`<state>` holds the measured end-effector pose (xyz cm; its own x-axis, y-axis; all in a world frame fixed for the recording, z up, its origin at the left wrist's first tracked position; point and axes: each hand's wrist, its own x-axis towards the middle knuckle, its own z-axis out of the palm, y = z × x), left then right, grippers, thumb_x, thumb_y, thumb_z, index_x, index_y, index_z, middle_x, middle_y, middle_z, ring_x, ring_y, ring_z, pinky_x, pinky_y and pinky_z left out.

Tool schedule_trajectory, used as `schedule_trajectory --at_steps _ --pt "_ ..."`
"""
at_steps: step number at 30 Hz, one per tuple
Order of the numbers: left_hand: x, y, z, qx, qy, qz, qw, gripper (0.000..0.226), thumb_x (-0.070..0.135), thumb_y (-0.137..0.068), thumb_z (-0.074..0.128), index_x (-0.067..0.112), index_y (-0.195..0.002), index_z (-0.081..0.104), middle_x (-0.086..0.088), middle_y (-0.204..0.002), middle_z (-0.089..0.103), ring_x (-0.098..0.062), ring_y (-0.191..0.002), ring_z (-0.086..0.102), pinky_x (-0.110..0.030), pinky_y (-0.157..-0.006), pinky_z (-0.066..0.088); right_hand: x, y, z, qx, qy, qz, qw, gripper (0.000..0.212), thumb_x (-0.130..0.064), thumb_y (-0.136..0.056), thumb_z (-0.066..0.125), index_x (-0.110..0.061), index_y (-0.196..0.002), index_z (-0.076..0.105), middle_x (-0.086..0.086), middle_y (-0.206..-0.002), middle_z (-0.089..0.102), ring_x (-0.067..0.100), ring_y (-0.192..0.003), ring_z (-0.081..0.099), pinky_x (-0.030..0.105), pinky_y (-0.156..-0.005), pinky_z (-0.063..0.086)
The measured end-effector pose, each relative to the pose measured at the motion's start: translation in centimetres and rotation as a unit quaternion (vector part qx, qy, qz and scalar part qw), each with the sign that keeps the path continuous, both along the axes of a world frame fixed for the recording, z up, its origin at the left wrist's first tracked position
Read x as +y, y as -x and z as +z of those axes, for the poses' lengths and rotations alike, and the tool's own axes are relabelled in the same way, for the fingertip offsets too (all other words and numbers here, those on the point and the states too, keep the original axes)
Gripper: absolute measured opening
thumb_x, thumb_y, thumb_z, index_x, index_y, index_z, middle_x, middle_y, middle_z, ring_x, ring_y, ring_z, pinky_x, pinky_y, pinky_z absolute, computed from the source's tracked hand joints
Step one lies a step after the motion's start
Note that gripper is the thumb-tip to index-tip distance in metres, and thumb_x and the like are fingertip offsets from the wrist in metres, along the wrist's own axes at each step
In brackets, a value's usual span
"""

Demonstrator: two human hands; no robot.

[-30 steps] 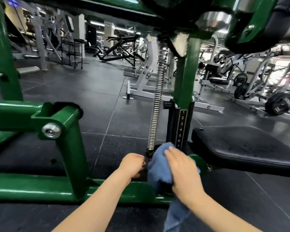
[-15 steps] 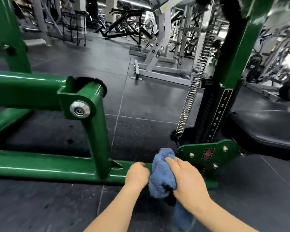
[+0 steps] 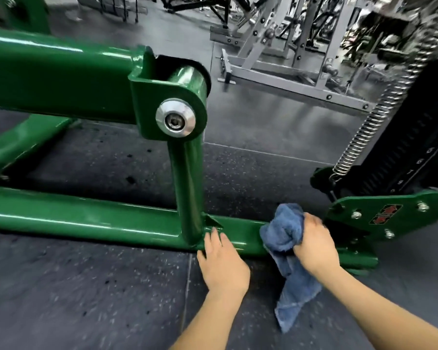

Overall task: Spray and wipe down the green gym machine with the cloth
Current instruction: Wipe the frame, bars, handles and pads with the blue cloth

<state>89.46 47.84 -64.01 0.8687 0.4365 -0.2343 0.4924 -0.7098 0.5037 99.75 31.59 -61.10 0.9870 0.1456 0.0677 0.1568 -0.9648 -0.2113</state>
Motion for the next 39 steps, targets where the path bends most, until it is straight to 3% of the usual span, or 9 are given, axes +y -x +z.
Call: schedule_trajectory --at_steps 4,12,16,21,25,29,31,35,39 --pt "1.2 0.1 -1.1 0.042 -0.024 -0.029 0.998 0.070 0.021 -0.097 0.039 0.011 -0.154 -0.001 -0.001 -0.162 -0.011 -0.016 -0.148 -0.011 -0.048 -0.120 0.003 0.8 -1.4 -2.8 0.127 0.065 0.005 0.990 0.037 -0.039 -0.071 0.048 -0.016 -0.099 0.056 0.005 -0.097 0.064 0.027 -0.094 0.062 0.037 -0.074 0.052" --pt "1.8 -0.5 -1.4 0.026 -0.029 -0.046 0.998 0.071 0.020 -0.095 0.044 0.015 -0.155 0.006 0.002 -0.162 -0.002 -0.012 -0.148 -0.006 -0.048 -0.120 0.002 8.8 -0.3 -1.8 0.104 0.130 0.142 0.976 0.028 -0.029 -0.083 0.058 -0.020 -0.110 0.052 0.003 -0.119 0.060 0.025 -0.112 0.057 0.034 -0.084 0.046" --pt "2.9 0.1 -1.6 -0.010 -0.017 -0.059 0.998 0.066 0.020 -0.093 0.047 0.024 -0.153 0.019 0.007 -0.159 0.012 -0.010 -0.147 0.008 -0.044 -0.121 0.009 11.6 -0.9 -2.0 0.124 0.138 0.266 0.946 0.052 -0.038 -0.085 0.060 -0.023 -0.133 0.045 0.000 -0.145 0.043 0.024 -0.133 0.041 0.040 -0.100 0.040" --pt "3.9 1.1 -1.7 -0.031 0.008 -0.098 0.995 0.066 0.013 -0.091 0.048 0.027 -0.151 0.024 0.009 -0.156 0.017 -0.010 -0.146 0.014 -0.039 -0.119 0.016 9.9 0.4 -3.3 0.027 0.121 0.253 0.960 0.035 -0.037 -0.082 0.061 -0.023 -0.114 0.055 -0.002 -0.118 0.060 0.025 -0.109 0.057 0.036 -0.084 0.044" --pt "4.2 1.8 -0.4 -0.060 0.039 -0.049 0.996 0.039 0.009 -0.090 0.042 0.022 -0.124 0.056 0.004 -0.131 0.050 -0.018 -0.123 0.047 -0.030 -0.101 0.038 8.9 3.5 -3.9 -0.030 0.143 0.241 0.959 0.037 -0.025 -0.049 0.082 -0.022 -0.080 0.061 -0.002 -0.079 0.062 0.024 -0.070 0.063 0.035 -0.054 0.042" --pt "6.1 2.1 1.7 -0.091 0.016 0.086 0.992 0.031 0.010 -0.090 0.042 0.023 -0.111 0.060 0.003 -0.115 0.054 -0.018 -0.111 0.050 -0.030 -0.090 0.042 8.5 4.1 -2.0 0.001 0.059 0.215 0.975 0.026 -0.017 -0.076 0.058 -0.021 -0.101 0.059 -0.001 -0.103 0.064 0.029 -0.099 0.058 0.037 -0.078 0.042" --pt "7.2 2.0 3.0 -0.139 0.043 0.163 0.976 0.028 0.007 -0.090 0.044 0.020 -0.106 0.063 0.002 -0.112 0.055 -0.018 -0.107 0.050 -0.028 -0.084 0.041 9.4 4.5 0.5 -0.032 -0.084 0.194 0.977 0.029 -0.012 -0.073 0.060 -0.021 -0.100 0.061 -0.004 -0.097 0.065 0.025 -0.094 0.059 0.036 -0.076 0.044" --pt "8.5 1.6 5.7 -0.239 0.131 0.284 0.919 0.025 0.004 -0.090 0.045 0.015 -0.107 0.060 -0.001 -0.111 0.057 -0.022 -0.103 0.054 -0.024 -0.076 0.034 13.5 5.5 7.7 -0.025 -0.411 0.163 0.896 0.065 0.005 -0.062 0.060 -0.040 -0.110 0.055 -0.019 -0.103 0.063 0.002 -0.096 0.059 0.019 -0.077 0.046" --pt "10.1 0.8 8.2 -0.315 0.206 0.317 0.871 0.033 0.011 -0.094 0.045 0.017 -0.123 0.059 -0.002 -0.121 0.063 -0.024 -0.110 0.056 -0.028 -0.086 0.039 17.9 5.5 11.8 -0.025 -0.458 0.225 0.860 0.084 0.010 -0.066 0.057 -0.060 -0.110 0.044 -0.028 -0.113 0.057 -0.007 -0.104 0.052 0.011 -0.081 0.042"
